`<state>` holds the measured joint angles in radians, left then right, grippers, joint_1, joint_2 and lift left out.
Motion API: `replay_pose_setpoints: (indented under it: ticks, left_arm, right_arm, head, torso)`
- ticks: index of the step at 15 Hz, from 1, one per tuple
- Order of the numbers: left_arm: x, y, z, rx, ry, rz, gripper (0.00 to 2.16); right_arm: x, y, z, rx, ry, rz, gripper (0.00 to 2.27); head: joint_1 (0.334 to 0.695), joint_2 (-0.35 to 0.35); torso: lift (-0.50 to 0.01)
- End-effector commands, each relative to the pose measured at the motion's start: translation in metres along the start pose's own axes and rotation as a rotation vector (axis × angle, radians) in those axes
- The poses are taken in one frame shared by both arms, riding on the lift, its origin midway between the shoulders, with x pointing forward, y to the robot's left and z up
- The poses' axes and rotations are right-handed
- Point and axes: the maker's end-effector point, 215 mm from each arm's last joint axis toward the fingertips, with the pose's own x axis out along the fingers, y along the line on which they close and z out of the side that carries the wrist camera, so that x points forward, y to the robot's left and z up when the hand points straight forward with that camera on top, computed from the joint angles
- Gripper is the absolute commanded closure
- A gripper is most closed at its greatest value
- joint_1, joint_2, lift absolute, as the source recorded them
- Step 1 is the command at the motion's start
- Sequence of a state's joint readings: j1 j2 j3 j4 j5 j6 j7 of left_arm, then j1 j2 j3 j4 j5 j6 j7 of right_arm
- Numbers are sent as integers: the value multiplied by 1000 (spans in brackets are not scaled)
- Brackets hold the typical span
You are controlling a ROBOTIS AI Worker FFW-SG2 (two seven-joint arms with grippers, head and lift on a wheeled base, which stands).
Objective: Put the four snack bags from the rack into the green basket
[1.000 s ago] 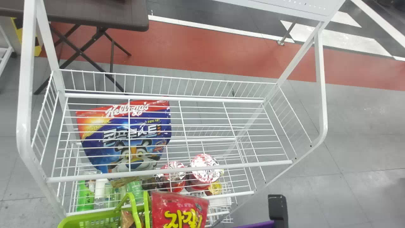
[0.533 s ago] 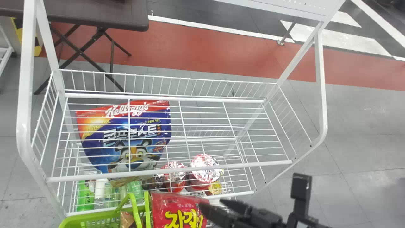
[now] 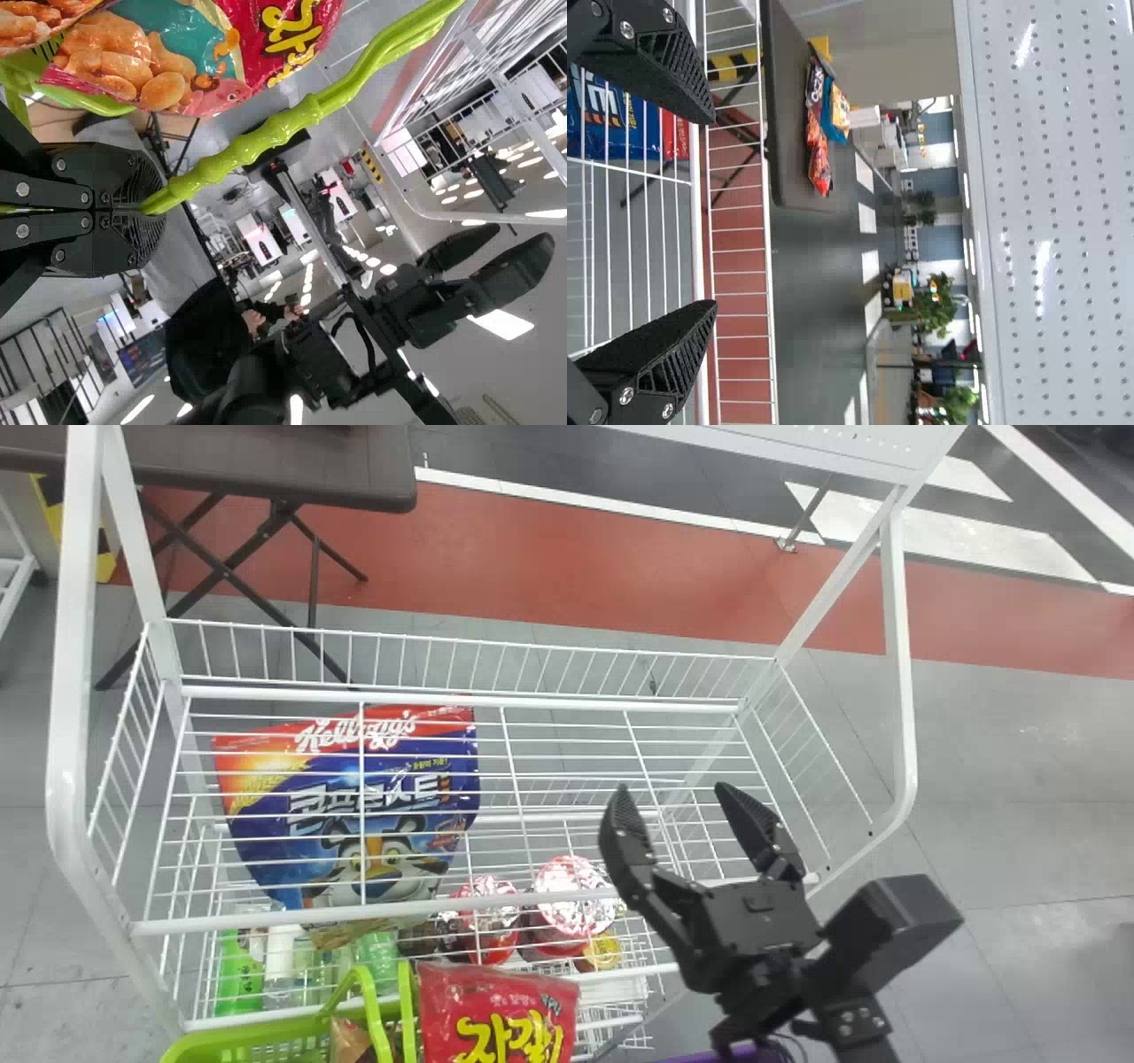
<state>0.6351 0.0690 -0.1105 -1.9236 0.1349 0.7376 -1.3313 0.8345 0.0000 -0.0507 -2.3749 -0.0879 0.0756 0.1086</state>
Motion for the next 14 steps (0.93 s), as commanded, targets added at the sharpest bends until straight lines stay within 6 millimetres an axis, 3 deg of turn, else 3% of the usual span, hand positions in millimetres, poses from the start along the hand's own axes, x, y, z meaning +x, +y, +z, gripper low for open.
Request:
replay_pose_setpoints:
  ticks: [1, 14]
  left_arm:
    - [-1, 0, 1, 3, -1, 1, 2132]
    - [-1, 0, 4, 8, -4, -8, 2132]
  right_arm:
    - [1, 18, -8, 8, 37, 30, 80]
    - [-1, 1, -13, -5, 59, 18, 80]
  head:
    - [695, -350]
    - [695, -350]
  torso:
    - [-6]
    - [-6]
